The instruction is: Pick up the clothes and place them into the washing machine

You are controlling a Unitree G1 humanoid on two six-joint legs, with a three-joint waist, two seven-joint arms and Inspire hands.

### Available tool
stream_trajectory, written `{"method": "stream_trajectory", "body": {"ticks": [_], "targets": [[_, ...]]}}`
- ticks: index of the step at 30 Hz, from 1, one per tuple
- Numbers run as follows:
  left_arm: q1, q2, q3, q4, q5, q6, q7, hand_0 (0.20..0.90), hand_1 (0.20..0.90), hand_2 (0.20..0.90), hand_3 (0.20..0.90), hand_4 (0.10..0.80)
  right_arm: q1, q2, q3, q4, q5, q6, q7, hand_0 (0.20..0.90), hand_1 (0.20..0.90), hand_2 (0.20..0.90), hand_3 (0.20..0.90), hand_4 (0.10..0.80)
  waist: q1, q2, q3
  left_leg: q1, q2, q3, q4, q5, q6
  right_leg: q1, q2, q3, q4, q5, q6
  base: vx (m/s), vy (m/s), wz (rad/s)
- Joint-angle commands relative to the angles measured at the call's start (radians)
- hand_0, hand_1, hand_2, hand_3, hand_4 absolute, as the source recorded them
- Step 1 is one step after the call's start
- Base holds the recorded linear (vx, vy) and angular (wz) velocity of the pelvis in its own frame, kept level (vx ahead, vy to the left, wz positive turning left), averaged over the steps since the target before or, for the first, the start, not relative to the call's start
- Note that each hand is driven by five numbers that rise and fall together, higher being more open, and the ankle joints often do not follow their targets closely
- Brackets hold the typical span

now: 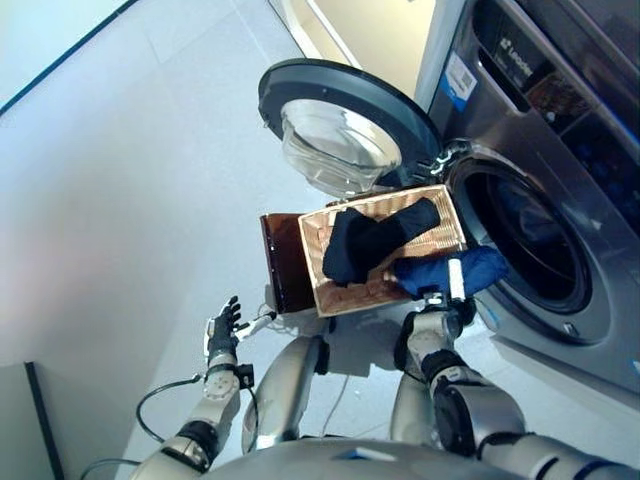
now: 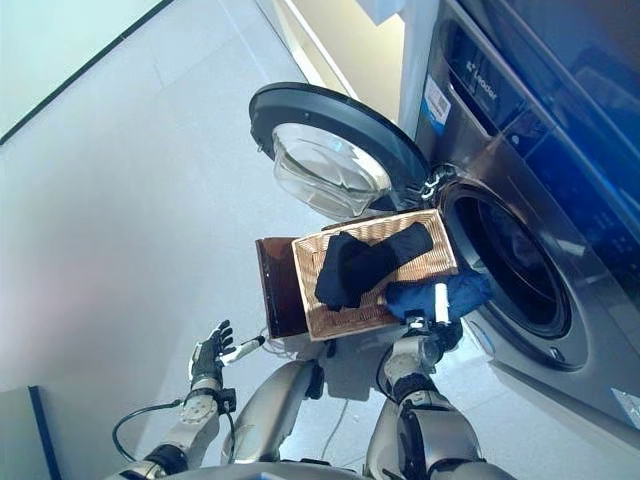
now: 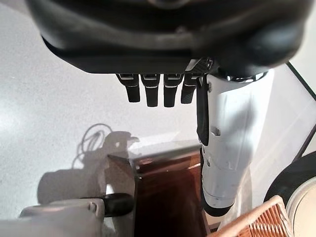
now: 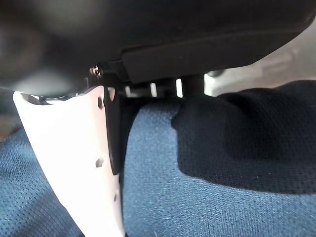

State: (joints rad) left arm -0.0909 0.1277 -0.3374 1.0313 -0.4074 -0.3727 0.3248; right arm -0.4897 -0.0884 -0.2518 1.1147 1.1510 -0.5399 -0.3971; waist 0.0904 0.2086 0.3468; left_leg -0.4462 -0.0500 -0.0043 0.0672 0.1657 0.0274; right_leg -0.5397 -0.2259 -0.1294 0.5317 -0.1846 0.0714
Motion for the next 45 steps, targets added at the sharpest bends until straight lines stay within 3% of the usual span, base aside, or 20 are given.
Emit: {"method": "stream_trajectory", "body": {"ticks": [1,4,7,11,12,13,18,31,36,39,40,41,42,45], "targets": [[-0.003,0.015,-0.008,0.008,-0.028,-0.07,0.0,0.9,0.9,0.9,0.9,0.8,-0.086,-0.086,-0.059,-0.056,-0.022,-0.103,-0.032,0.2,0.2,0.2,0.2,0.3,-0.008,0.03,-0.014,-0.016,-0.044,-0.006,0.05,-0.095,-0.038,0.088,-0.022,-0.018,-0.236,0.167,0.023,0.062,0.021,-0.05],[0.007,0.02,-0.014,0.005,-0.026,-0.07,-0.01,0.9,0.9,0.9,0.9,0.8,-0.146,-0.167,-0.106,-0.046,-0.043,-0.109,-0.062,0.2,0.2,0.2,0.2,0.3,0.001,0.046,-0.025,-0.013,-0.046,-0.006,0.044,-0.096,-0.038,0.091,-0.024,-0.014,-0.245,0.168,0.026,0.047,0.019,-0.02],[0.021,0.042,-0.012,0.002,-0.018,-0.076,-0.019,0.9,0.9,0.9,0.9,0.8,-0.269,-0.371,-0.132,-0.054,-0.133,-0.104,-0.136,0.2,0.2,0.2,0.2,0.3,0.02,0.066,-0.049,-0.011,-0.054,-0.006,0.029,-0.096,-0.038,0.094,-0.031,-0.006,-0.267,0.177,0.033,0.062,0.021,0.01],[0.02,0.077,-0.009,-0.014,-0.015,-0.082,-0.022,0.9,0.9,0.9,0.9,0.8,-0.448,-0.629,-0.062,-0.041,-0.195,-0.078,-0.173,0.2,0.2,0.2,0.2,0.3,0.047,0.078,-0.072,-0.013,-0.057,-0.004,0.012,-0.091,-0.041,0.082,-0.038,0.003,-0.281,0.187,0.038,0.015,0.009,-0.02],[0.016,0.079,-0.011,-0.02,-0.013,-0.08,-0.023,0.9,0.9,0.9,0.9,0.8,-0.498,-0.687,-0.027,-0.018,-0.196,-0.07,-0.172,0.321,0.321,0.321,0.321,0.386,0.053,0.082,-0.075,-0.014,-0.059,-0.004,0.01,-0.089,-0.041,0.075,-0.039,0.009,-0.277,0.188,0.038,0.0,0.0,0.0],[0.017,0.085,-0.014,-0.031,-0.009,-0.08,-0.023,0.9,0.9,0.9,0.9,0.8,-0.538,-0.739,0.0,-0.008,-0.198,-0.062,-0.167,0.9,0.9,0.9,0.9,0.8,0.057,0.083,-0.079,-0.014,-0.06,-0.003,0.006,-0.089,-0.041,0.07,-0.041,0.011,-0.275,0.187,0.038,0.0,0.0,0.0],[0.009,0.086,-0.007,-0.033,-0.014,-0.074,-0.03,0.9,0.9,0.9,0.9,0.8,-0.56,-0.775,0.051,0.004,-0.184,-0.023,-0.109,0.9,0.9,0.9,0.9,0.8,0.056,0.08,-0.084,-0.016,-0.059,0.001,0.004,-0.088,-0.043,0.063,-0.04,0.02,-0.272,0.187,0.037,0.022,0.01,-0.08],[0.005,0.058,0.022,0.023,-0.047,-0.061,-0.052,0.9,0.9,0.9,0.9,0.8,-0.457,-0.6,0.017,0.117,-0.16,0.01,-0.048,0.9,0.9,0.9,0.9,0.8,0.042,0.055,-0.073,-0.01,-0.049,0.0,0.023,-0.103,-0.04,0.072,-0.023,0.026,-0.263,0.179,0.027,0.009,0.002,-0.01],[-0.028,0.082,0.059,0.049,0.009,-0.048,-0.025,0.9,0.9,0.9,0.9,0.8,-0.411,-0.534,0.174,0.233,-0.43,0.174,-0.086,0.9,0.9,0.9,0.9,0.8,0.033,0.009,-0.038,-0.024,-0.04,-0.001,0.058,-0.104,-0.042,0.069,-0.012,0.017,-0.236,0.178,0.015,-0.041,-0.053,0.08],[-0.035,0.089,0.081,0.049,0.015,-0.05,-0.017,0.9,0.9,0.9,0.9,0.8,-0.355,-0.458,0.225,0.169,-0.485,0.197,-0.063,0.9,0.9,0.9,0.9,0.8,0.02,-0.017,-0.023,-0.032,-0.037,-0.003,0.074,-0.104,-0.044,0.069,-0.004,0.013,-0.226,0.175,0.009,-0.023,-0.067,0.0],[-0.035,0.089,0.103,0.063,0.009,-0.048,-0.023,0.9,0.9,0.9,0.9,0.8,-0.281,-0.354,0.267,0.099,-0.498,0.211,-0.022,0.9,0.9,0.9,0.9,0.8,0.012,-0.056,-0.013,-0.035,-0.031,-0.012,0.088,-0.107,-0.045,0.076,0.004,0.003,-0.218,0.17,0.004,-0.008,-0.104,-0.02],[-0.034,0.091,0.103,0.063,0.008,-0.049,-0.024,0.9,0.9,0.9,0.9,0.8,-0.278,-0.351,0.267,0.095,-0.499,0.212,-0.025,0.9,0.9,0.9,0.9,0.8,0.011,-0.057,-0.014,-0.035,-0.031,-0.013,0.088,-0.107,-0.045,0.077,0.003,0.002,-0.217,0.17,0.004,0.012,-0.111,0.01],[-0.039,0.087,0.114,0.076,-0.001,-0.044,-0.029,0.9,0.9,0.9,0.9,0.8,-0.225,-0.285,0.295,0.044,-0.512,0.212,-0.01,0.9,0.9,0.9,0.9,0.8,0.005,-0.084,-0.013,-0.031,-0.026,-0.016,0.089,-0.108,-0.045,0.084,0.009,-0.004,-0.221,0.17,0.003,0.011,-0.036,0.1],[-0.038,0.084,0.12,0.093,-0.013,-0.044,-0.03,0.9,0.9,0.9,0.9,0.8,-0.175,-0.225,0.317,-0.015,-0.525,0.208,-0.009,0.9,0.9,0.9,0.9,0.8,-0.002,-0.108,-0.017,-0.022,-0.021,-0.018,0.085,-0.109,-0.045,0.096,0.017,-0.008,-0.229,0.172,0.003,0.012,-0.037,0.13]]}}
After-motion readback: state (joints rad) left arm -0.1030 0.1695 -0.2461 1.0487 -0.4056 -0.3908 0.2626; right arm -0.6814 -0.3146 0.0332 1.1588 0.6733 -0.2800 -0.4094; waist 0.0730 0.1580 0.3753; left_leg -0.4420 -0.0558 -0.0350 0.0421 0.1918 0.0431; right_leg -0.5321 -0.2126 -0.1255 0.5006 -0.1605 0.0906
